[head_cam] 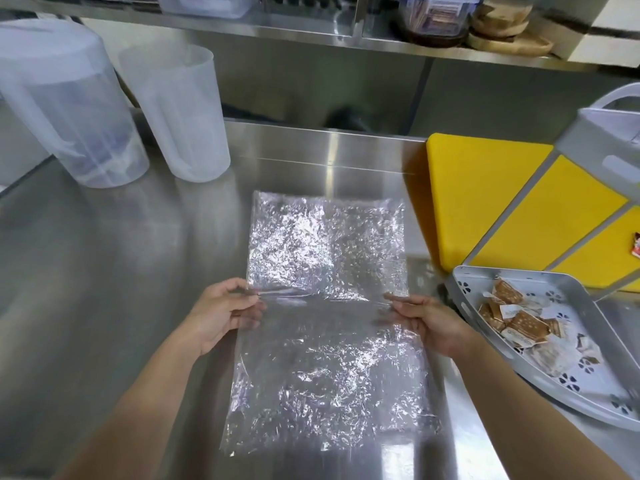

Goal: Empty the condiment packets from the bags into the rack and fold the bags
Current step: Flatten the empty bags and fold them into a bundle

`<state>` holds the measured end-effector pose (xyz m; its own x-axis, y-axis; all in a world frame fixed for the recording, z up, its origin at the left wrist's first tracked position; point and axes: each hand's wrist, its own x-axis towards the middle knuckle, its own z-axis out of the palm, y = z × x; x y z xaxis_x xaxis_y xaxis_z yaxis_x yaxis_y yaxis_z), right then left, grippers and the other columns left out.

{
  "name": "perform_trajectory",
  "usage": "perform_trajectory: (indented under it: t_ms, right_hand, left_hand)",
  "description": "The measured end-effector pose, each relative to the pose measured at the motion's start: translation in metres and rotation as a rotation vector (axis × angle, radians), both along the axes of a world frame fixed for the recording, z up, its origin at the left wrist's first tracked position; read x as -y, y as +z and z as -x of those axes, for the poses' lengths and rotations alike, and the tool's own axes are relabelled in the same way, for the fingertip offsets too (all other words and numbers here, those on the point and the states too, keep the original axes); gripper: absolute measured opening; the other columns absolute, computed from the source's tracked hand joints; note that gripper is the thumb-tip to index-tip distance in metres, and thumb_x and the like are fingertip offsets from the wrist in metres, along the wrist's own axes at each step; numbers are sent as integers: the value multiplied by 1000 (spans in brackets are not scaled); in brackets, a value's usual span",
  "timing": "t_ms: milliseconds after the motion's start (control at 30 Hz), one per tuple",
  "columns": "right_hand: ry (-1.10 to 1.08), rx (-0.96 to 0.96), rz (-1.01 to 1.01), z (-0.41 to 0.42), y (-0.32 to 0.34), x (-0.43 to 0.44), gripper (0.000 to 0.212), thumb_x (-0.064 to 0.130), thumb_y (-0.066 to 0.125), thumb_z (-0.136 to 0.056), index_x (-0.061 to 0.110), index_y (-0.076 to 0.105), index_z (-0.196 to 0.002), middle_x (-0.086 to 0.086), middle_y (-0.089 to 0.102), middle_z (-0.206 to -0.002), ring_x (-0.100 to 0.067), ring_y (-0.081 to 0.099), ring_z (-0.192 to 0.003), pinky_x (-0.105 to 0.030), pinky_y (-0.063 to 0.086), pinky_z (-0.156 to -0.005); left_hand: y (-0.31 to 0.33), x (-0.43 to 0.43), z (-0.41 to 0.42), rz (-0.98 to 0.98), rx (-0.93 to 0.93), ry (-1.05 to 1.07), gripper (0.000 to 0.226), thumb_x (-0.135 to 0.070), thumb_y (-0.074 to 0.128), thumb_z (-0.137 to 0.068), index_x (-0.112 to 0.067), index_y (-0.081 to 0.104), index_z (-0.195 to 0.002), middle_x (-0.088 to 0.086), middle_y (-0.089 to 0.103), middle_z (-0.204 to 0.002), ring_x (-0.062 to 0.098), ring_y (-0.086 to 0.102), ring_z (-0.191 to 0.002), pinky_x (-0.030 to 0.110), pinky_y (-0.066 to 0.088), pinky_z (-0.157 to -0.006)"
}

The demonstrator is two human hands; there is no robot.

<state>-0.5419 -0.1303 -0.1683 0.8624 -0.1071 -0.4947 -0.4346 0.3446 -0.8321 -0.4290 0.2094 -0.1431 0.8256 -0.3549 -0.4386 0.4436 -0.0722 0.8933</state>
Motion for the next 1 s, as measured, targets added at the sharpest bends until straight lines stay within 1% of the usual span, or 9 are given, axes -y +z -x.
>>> perform_trajectory:
  t_ms: [133, 267, 367, 533, 667, 800, 900, 933, 1000]
  right_hand:
    - [-70, 41, -22, -3, 4, 5, 29, -9, 53, -83, 9, 74, -88, -5, 75, -68, -10, 71, -60, -14, 56, -56]
    - [-81, 92, -75, -12, 20, 10, 25, -6, 60, -72, 10, 78, -78, -3, 74, -67, -10, 71, -61, -15, 57, -57]
    - [-85, 147, -58, -19, 34, 14, 25, -9, 57, -72, 6, 77, -72, -6, 75, -68, -14, 73, -65, -17, 57, -58]
    - [9, 173, 169, -27, 57, 20, 46, -15, 42, -81, 12, 69, -55, 3, 68, -56, -11, 63, -53, -17, 50, -50]
    - [75, 220, 189, -30, 65, 17, 57, -22, 34, -80, 10, 65, -44, -2, 67, -53, -10, 65, -53, -16, 51, -51]
    - [214, 172, 390, -31, 71, 16, 56, -23, 33, -76, 10, 68, -48, -3, 71, -63, -12, 64, -64, -21, 48, -54]
    - [266, 201, 640, -33, 81, 12, 53, -25, 38, -73, 11, 68, -49, 1, 72, -84, -15, 61, -85, -27, 48, -75]
    - [246, 244, 753, -35, 86, 10, 51, -26, 38, -72, 10, 68, -53, -1, 68, -97, -15, 57, -96, -24, 45, -83]
    - [152, 371, 938, -40, 101, 2, 44, -27, 39, -72, 4, 70, -69, -10, 62, -109, -11, 54, -99, -5, 40, -79]
  left_hand:
    - [8, 3, -6, 30, 68, -16, 15, 6, 58, -82, -6, 64, -89, 10, 74, -73, 16, 70, -65, 23, 58, -64]
    - [24, 7, -16, 63, 172, 11, 15, 4, 58, -82, -9, 65, -85, 9, 75, -71, 13, 71, -67, 19, 56, -63]
    - [38, 11, -22, 63, 241, 9, 29, 12, 52, -83, -10, 66, -72, 5, 74, -66, 11, 70, -61, 23, 55, -61]
    - [61, 16, -25, -83, 466, -3, 56, 24, 42, -77, -15, 69, -46, -11, 70, -55, -1, 61, -52, 6, 43, -46]
    - [68, 15, -29, -154, 553, -7, 65, 25, 39, -76, -21, 69, -41, -9, 70, -63, -2, 62, -63, 5, 40, -49]
    - [72, 10, -30, -150, 656, -19, 69, 27, 40, -74, -26, 70, -43, -19, 71, -61, -7, 63, -64, 4, 42, -52]
    - [79, 6, -31, -155, 736, -54, 73, 28, 40, -76, -31, 71, -46, -21, 71, -66, -7, 64, -70, 11, 47, -64]
    - [83, 6, -30, -168, 773, -76, 74, 28, 40, -75, -33, 71, -46, -22, 71, -68, -6, 64, -71, 11, 48, -67]
    - [93, 8, -26, -208, 865, -129, 78, 30, 42, -71, -39, 70, -49, -29, 70, -72, -10, 63, -74, 4, 45, -70]
